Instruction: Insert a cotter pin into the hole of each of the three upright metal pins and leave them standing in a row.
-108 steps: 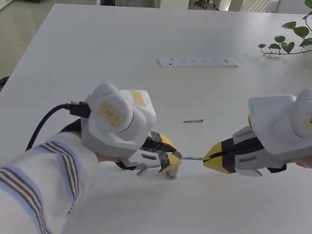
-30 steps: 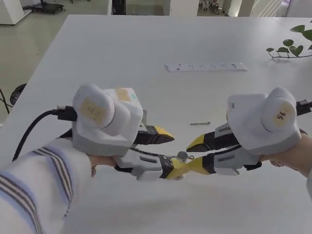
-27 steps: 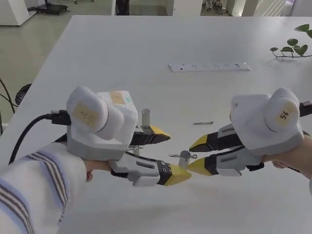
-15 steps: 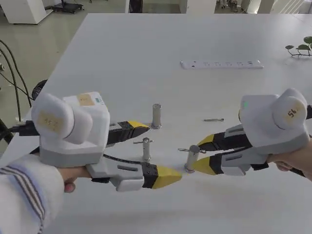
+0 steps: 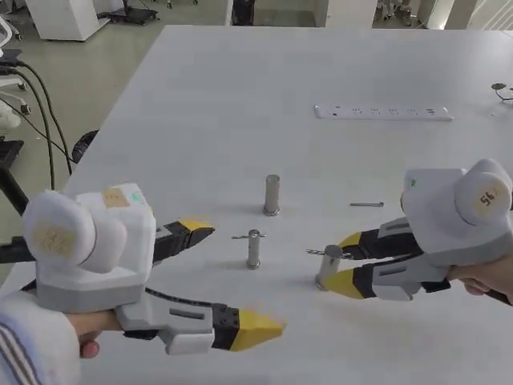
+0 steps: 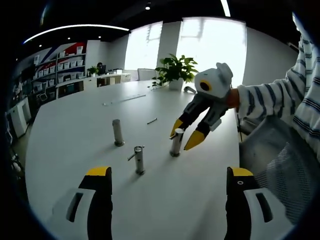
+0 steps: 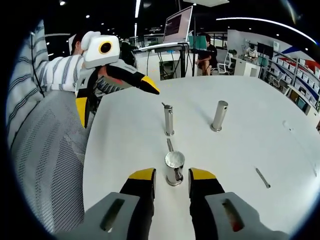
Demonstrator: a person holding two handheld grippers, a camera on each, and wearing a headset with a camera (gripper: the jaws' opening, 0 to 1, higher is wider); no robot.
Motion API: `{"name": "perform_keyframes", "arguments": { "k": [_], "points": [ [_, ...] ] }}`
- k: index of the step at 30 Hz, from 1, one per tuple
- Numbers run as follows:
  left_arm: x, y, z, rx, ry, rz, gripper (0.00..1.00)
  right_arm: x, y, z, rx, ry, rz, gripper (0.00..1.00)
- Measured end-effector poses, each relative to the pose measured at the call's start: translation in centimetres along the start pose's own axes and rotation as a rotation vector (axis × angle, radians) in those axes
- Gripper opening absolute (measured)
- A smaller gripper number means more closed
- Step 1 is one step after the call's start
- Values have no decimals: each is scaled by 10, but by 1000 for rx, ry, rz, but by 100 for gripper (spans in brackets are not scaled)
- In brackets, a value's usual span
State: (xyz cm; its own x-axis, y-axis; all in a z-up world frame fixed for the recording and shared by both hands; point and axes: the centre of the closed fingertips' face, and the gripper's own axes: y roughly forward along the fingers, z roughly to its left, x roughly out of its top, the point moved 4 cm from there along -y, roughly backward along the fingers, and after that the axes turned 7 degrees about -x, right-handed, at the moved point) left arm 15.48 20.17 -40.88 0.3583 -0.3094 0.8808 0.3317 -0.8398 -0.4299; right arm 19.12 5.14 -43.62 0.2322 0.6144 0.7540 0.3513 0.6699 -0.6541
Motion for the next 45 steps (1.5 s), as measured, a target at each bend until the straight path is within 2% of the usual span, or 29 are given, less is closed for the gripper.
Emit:
{"name": "perform_keyframes", "arguments": {
  "k": [7,12,22,24,31,45],
  "points": [
    [-14,-7,-3,4,-42,14,99,-6,3,0,5,27,0,21],
    [-20,-9,-4,0,-29,53,98,-10,6,0,7,29,2,21],
    [-23,-11,-9,-16,-35,68,98,-13,11,0,30,33,2,19],
    [-24,-11,-12,-33,-34,74,97,-12,12,-2,32,32,0,17],
    [-25,-12,-15,-40,-37,81,96,-10,12,-6,32,28,3,10],
    [-28,-18,-16,-34,-42,89,96,-10,11,-5,33,-19,-8,8]
  ]
}}
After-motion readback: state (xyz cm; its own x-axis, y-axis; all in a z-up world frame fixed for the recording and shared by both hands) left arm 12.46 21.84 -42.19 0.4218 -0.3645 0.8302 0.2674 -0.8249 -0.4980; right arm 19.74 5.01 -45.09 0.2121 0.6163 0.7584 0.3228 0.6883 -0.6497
